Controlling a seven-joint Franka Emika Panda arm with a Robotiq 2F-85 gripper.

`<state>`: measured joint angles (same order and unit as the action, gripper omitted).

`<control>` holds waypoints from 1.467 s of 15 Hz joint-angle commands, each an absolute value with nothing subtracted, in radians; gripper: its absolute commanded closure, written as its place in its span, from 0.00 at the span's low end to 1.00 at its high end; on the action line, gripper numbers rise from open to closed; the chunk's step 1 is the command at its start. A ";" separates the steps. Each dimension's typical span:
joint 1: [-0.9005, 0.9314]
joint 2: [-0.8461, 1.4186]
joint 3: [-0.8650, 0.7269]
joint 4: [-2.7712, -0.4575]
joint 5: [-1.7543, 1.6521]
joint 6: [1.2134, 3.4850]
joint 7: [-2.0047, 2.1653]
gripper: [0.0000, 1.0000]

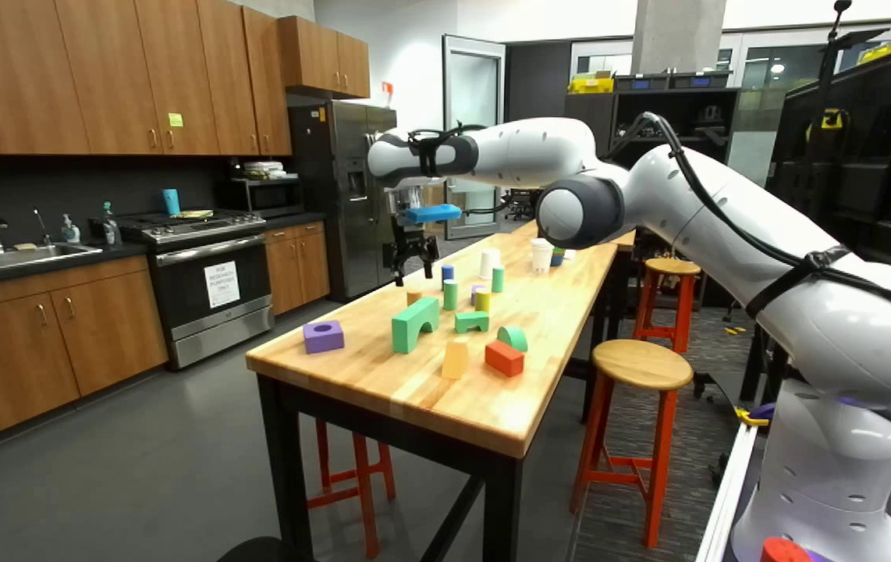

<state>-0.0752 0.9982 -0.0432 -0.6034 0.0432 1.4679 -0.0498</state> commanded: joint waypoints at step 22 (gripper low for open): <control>-0.107 1.052 -0.037 -0.550 0.051 1.466 -0.078 0.00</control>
<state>-0.0944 1.0318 -0.0431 -0.5914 0.0436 1.4704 -0.0606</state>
